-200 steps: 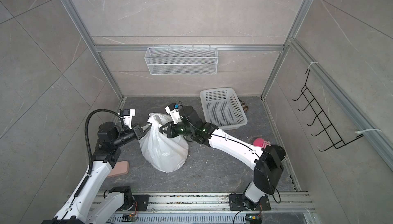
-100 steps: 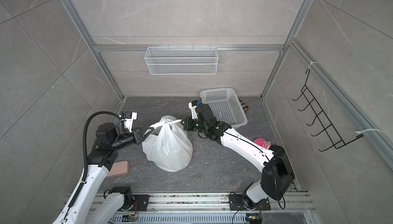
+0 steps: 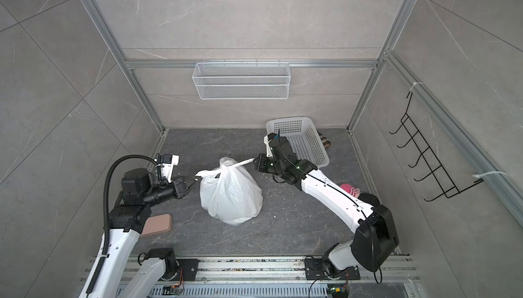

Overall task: Place the pineapple into a plastic bag & tie a knot
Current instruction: Tie the plastic bag at the center of the board.

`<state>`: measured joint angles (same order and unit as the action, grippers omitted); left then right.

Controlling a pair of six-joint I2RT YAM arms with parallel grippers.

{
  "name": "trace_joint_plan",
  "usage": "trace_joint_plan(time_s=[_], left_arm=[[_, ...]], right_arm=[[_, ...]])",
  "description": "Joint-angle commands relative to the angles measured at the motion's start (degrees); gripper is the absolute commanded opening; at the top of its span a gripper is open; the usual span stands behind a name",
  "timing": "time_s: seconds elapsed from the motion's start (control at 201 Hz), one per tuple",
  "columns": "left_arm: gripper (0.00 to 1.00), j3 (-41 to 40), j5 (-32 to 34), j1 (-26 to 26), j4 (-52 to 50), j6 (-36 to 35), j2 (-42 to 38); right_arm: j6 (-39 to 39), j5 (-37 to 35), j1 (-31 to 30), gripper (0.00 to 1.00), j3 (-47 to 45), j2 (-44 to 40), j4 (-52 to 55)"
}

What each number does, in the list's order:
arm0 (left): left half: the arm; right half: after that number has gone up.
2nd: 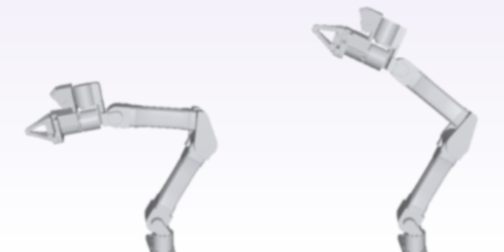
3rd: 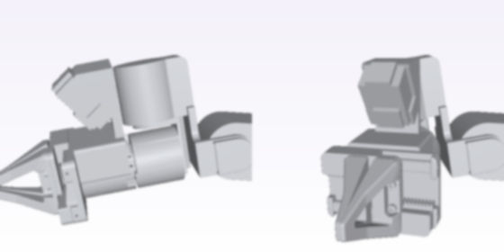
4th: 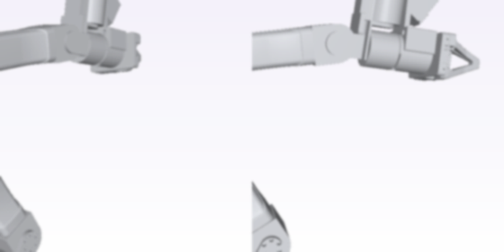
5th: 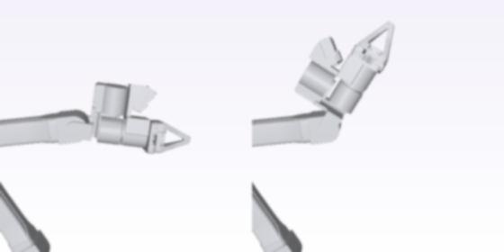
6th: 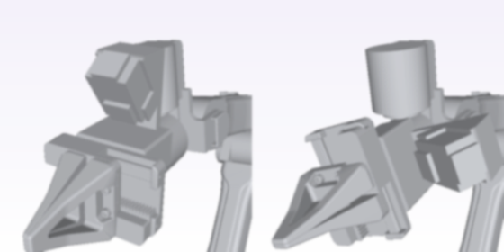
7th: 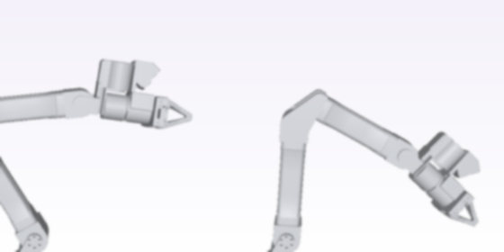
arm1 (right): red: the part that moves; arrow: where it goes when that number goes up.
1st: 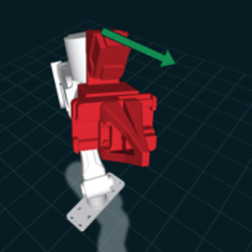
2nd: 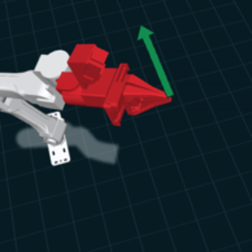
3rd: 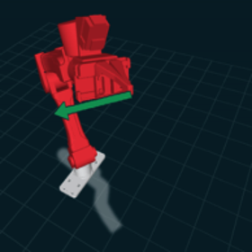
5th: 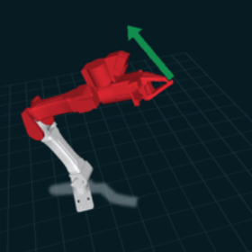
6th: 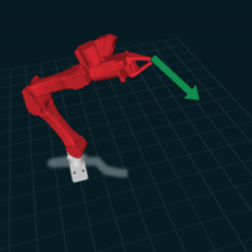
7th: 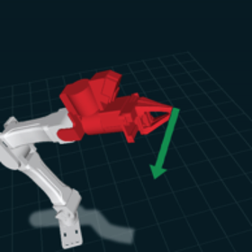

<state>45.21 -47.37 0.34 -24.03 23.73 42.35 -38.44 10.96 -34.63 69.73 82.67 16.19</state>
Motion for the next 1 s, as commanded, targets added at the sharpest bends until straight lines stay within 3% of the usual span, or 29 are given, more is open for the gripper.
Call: trace_joint_plan(time_s=[0.0, 0.075, 0.289, 0.523, 0.672, 0.837, 0.931, 0.991], left_arm=[[0.0, 2.4, 0.3, -2.6, 2.1, 0.5, -1.1], [0.0, 1.8, 1.6, -2.6, 2.3, 0.5, -0.7], [0.0, 0.5, 5.2, -2.7, 0.8, -0.4, 1.6], [0.0, 1.3, 17.9, -2.6, -5.5, -1.9, 2.9], [0.0, 1.2, 22.6, -2.7, -6.6, -1.3, 2.8], [0.0, -1.1, 34.8, -2.8, -10.6, 2.6, 2.8], [0.0, -4.4, 33.8, -3.0, -7.0, 4.0, 1.2], [0.0, -5.4, 30.0, -3.0, -3.5, 3.9, 1.1]], right_arm=[[1.6, -10.7, 6.0, 0.0, -2.5, -1.8, 2.2], [1.7, -10.6, 6.0, 0.0, -2.5, -1.8, 3.4], [-2.5, -19.2, 6.9, 0.0, -6.7, -4.2, 7.1], [-5.8, -24.0, 7.9, 0.0, -9.5, -4.1, 9.0], [-7.1, -27.7, 8.0, 0.0, -9.6, -4.3, 10.3], [-9.7, -32.8, 8.1, 0.0, -11.6, -5.0, 12.1], [-7.3, -30.3, 8.2, 0.0, -12.4, -5.7, 9.0], [-2.1, -22.2, 8.3, 0.0, -11.9, -5.4, 4.0]])
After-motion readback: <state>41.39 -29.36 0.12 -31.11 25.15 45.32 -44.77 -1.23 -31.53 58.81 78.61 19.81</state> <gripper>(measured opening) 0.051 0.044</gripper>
